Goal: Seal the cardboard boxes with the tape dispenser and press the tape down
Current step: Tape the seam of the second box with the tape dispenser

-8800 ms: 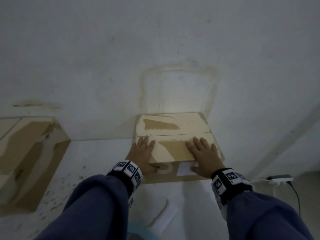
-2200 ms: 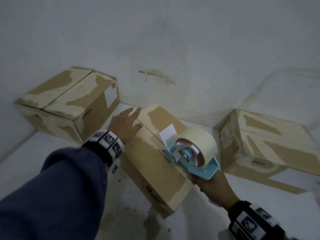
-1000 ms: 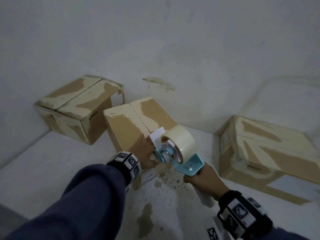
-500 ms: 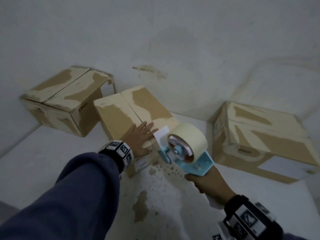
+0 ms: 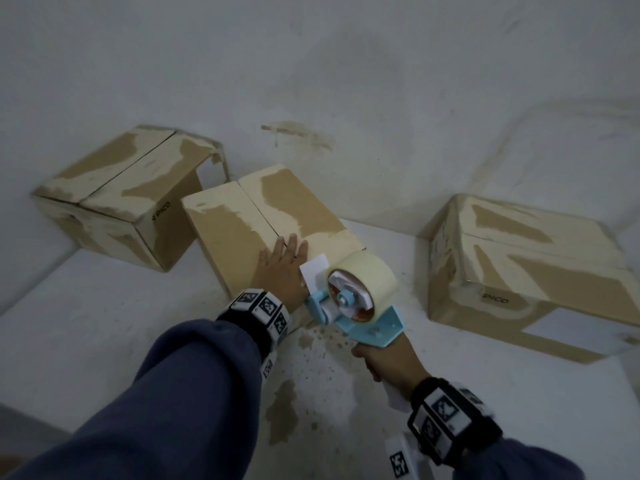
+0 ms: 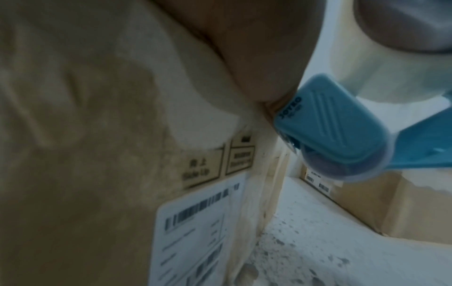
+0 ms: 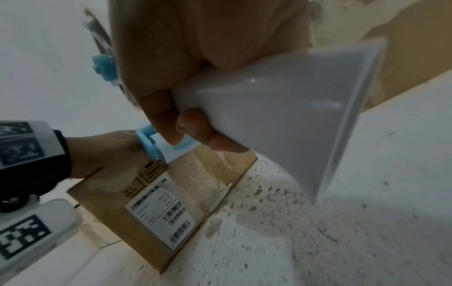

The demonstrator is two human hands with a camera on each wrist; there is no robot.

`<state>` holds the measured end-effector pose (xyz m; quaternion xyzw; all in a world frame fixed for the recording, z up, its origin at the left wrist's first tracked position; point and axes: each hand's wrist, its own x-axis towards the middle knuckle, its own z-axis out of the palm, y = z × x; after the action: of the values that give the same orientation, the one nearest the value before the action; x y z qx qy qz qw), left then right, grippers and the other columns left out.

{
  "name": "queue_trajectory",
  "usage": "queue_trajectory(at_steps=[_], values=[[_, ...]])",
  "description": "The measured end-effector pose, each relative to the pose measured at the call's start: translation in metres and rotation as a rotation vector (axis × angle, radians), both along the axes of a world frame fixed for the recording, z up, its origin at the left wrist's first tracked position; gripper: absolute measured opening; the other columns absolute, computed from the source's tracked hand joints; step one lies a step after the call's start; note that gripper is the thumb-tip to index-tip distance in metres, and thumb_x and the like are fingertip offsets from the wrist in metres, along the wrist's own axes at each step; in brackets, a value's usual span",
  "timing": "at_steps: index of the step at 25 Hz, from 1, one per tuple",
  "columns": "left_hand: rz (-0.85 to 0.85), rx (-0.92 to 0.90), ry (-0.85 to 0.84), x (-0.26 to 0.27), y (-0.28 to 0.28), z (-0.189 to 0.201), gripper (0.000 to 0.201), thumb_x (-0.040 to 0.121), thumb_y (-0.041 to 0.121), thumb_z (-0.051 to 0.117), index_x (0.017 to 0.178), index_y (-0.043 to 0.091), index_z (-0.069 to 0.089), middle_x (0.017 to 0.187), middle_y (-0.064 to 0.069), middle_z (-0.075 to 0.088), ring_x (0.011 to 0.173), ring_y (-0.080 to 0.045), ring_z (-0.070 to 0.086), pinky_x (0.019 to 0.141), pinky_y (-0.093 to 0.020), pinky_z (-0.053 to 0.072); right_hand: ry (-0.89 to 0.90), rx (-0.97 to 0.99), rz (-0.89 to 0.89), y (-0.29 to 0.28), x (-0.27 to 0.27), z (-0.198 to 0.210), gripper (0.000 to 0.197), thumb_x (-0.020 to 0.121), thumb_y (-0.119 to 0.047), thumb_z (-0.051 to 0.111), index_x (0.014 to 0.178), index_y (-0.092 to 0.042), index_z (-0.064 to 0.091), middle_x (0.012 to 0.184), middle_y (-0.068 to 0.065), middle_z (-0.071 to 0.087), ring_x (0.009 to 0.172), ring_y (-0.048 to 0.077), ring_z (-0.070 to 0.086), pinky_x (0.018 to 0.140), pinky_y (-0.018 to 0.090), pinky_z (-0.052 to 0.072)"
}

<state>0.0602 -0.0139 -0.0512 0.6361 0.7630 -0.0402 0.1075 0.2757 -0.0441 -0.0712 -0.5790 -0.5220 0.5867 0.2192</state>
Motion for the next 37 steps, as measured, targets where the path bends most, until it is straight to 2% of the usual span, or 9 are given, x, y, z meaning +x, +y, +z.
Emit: queue_trajectory(at_steps=[11,18,22,25,27,29,31,34,37], values=[[0.117,0.065,0.028,0.019,-0.003,-0.002,0.089,0.086,0.069,0.030,0.150,0.016,-0.002,0.159,-0.013,-0.005,0.144,-0.042,-0.003,0.115,-0.054,0.006,0.021,0.196,-0.013,0.021,0.031,0.025,0.032,0.075,0.011,0.062,0.064,-0.013,0.043,0.044,-0.004,0.044,0.036,0.009,0.036,0.043,0.027,0.032],[-0.178,0.041,0.148,0.002,-0.016,0.006,0.085,0.088,0.057,0.045,0.150,0.018,0.001,0.159,-0.011,0.004,0.143,-0.042,0.007,0.116,-0.047,0.018,0.024,0.383,-0.025,0.032,0.032,0.058,0.030,0.076,0.008,0.063,0.059,-0.009,0.044,0.038,-0.006,0.048,0.038,0.010,0.041,0.042,0.022,0.038],[-0.535,0.079,0.247,-0.030,-0.025,0.012,0.086,0.066,0.069,0.059,0.135,0.019,0.047,0.135,-0.011,0.056,0.117,-0.040,0.057,0.086,-0.041,0.053,0.064,0.360,0.008,0.034,0.021,0.073,0.028,0.077,0.007,0.063,0.062,-0.010,0.046,0.041,-0.006,0.049,0.039,0.009,0.042,0.042,0.024,0.038],[-0.709,0.025,0.316,-0.041,-0.012,0.019,0.075,0.085,0.056,0.044,0.148,0.026,0.018,0.157,-0.011,0.019,0.143,-0.037,0.021,0.112,-0.048,0.028,0.094,0.334,0.044,0.034,0.001,0.087,0.028,0.078,0.007,0.063,0.062,-0.010,0.046,0.043,-0.003,0.047,0.038,0.011,0.042,0.042,0.024,0.038],[-0.526,-0.023,0.264,-0.043,-0.008,0.026,0.072,0.092,0.039,0.049,0.149,0.034,0.005,0.159,-0.007,-0.010,0.146,-0.030,-0.009,0.117,-0.050,0.002,0.106,0.357,0.050,0.034,-0.012,0.097,0.027,0.078,0.006,0.064,0.062,-0.009,0.047,0.044,0.001,0.048,0.038,0.012,0.042,0.042,0.024,0.039],[-0.314,0.036,0.037,-0.047,-0.006,0.040,0.065,0.094,0.020,0.046,0.149,0.032,0.014,0.159,-0.007,-0.006,0.147,-0.027,-0.004,0.119,-0.046,0.003,0.111,0.386,0.064,0.035,-0.024,0.104,0.024,0.077,0.005,0.064,0.064,-0.007,0.048,0.047,0.003,0.048,0.039,0.012,0.042,0.043,0.025,0.039],[0.085,0.222,-0.593,-0.054,-0.003,0.055,0.050,0.097,0.015,0.041,0.145,0.013,0.030,0.151,-0.013,0.030,0.139,-0.029,0.030,0.110,-0.038,0.028,0.141,0.405,0.077,0.034,-0.036,0.109,0.021,0.077,0.006,0.063,0.068,-0.005,0.049,0.051,0.007,0.047,0.041,0.013,0.041,0.043,0.025,0.038],[0.602,0.053,-1.580,-0.057,-0.001,0.078,0.066,0.091,0.059,0.036,0.121,0.001,0.051,0.112,-0.017,0.059,0.099,-0.031,0.061,0.078,-0.035,0.048,0.170,0.414,0.051,0.035,-0.054,0.110,0.018,0.075,0.007,0.066,0.071,-0.005,0.054,0.053,0.005,0.052,0.043,0.013,0.044,0.041,0.024,0.037],[0.596,-0.237,-1.804,-0.063,-0.005,0.084,0.095,0.077,0.080,0.032,0.114,-0.005,0.056,0.110,-0.021,0.065,0.099,-0.032,0.065,0.086,-0.037,0.050,0.115,0.446,0.075,0.034,-0.068,0.108,0.017,0.073,0.003,0.070,0.071,-0.008,0.058,0.053,0.003,0.055,0.042,0.011,0.047,0.041,0.021,0.039]])
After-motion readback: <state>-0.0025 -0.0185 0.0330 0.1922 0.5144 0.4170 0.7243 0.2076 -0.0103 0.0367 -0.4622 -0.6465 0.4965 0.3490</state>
